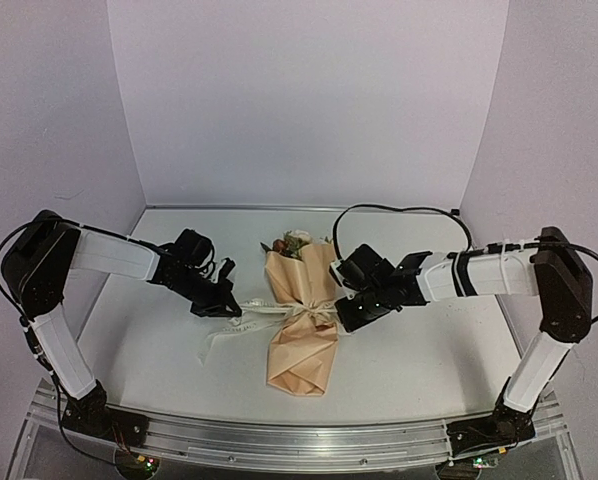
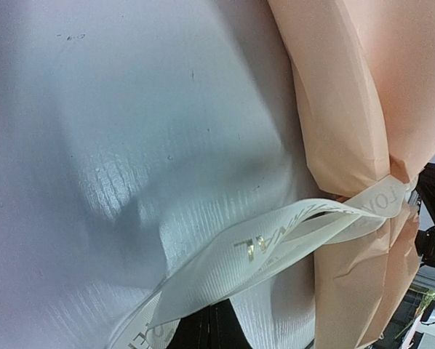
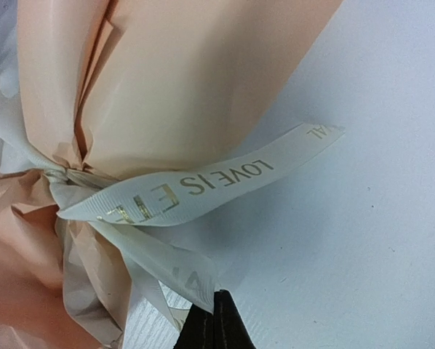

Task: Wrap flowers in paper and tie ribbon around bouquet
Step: Tie the half-tied ribbon around the folded bouquet.

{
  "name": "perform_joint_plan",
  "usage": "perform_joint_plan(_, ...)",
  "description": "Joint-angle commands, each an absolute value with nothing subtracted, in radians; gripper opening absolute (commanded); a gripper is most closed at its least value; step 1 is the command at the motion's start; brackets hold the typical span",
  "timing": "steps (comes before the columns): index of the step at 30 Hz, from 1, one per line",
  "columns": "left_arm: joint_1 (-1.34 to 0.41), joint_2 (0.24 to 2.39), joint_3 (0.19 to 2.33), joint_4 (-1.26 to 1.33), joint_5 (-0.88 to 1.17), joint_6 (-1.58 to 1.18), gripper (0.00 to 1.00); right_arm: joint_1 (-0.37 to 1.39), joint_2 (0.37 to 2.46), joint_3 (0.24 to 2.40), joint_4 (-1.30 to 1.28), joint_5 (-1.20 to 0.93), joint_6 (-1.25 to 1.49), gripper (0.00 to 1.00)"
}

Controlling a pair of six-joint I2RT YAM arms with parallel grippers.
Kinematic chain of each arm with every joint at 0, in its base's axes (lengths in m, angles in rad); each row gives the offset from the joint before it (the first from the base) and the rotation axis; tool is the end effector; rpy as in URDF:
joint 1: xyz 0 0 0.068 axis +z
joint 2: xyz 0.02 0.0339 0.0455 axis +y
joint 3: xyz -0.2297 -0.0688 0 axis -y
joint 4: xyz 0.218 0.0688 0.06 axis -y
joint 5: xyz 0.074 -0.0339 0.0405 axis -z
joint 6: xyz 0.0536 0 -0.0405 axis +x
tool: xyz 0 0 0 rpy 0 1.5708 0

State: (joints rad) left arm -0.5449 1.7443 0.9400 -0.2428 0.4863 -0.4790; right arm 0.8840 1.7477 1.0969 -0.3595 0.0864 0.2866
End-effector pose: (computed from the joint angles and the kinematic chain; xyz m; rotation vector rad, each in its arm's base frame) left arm 0.2562 -0.1846 0.1192 0.2746 2.7555 -0.9603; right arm 0.2179 0.2584 0.1474 -0.7369 2.5036 0.3209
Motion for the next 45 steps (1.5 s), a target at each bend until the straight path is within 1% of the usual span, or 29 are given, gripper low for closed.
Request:
perform_joint_plan(1, -0.507, 1.710, 0.918, -0.259, 0.422, -0.501, 0.00, 0.859, 1.695, 1.069, -0.467, 0.244, 0.370, 0.00)
perform_joint_plan(23, -0.456, 1.683, 0.855, -0.230, 0.436, -0.537, 0.00, 0.790, 1.642, 0.965, -0.491, 0.336, 0.504, 0.00)
perform_joint_plan(35, -0.434, 1.678, 0.836, -0.214, 0.451, -0.555, 0.00, 0.732, 1.612, 0.896, -0.492, 0.346, 0.597, 0.00)
perform_joint_plan(45, -0.420, 1.671, 0.822, -0.208, 0.454, -0.564, 0.00, 0.705, 1.597, 0.863, -0.488, 0.348, 0.610, 0.00)
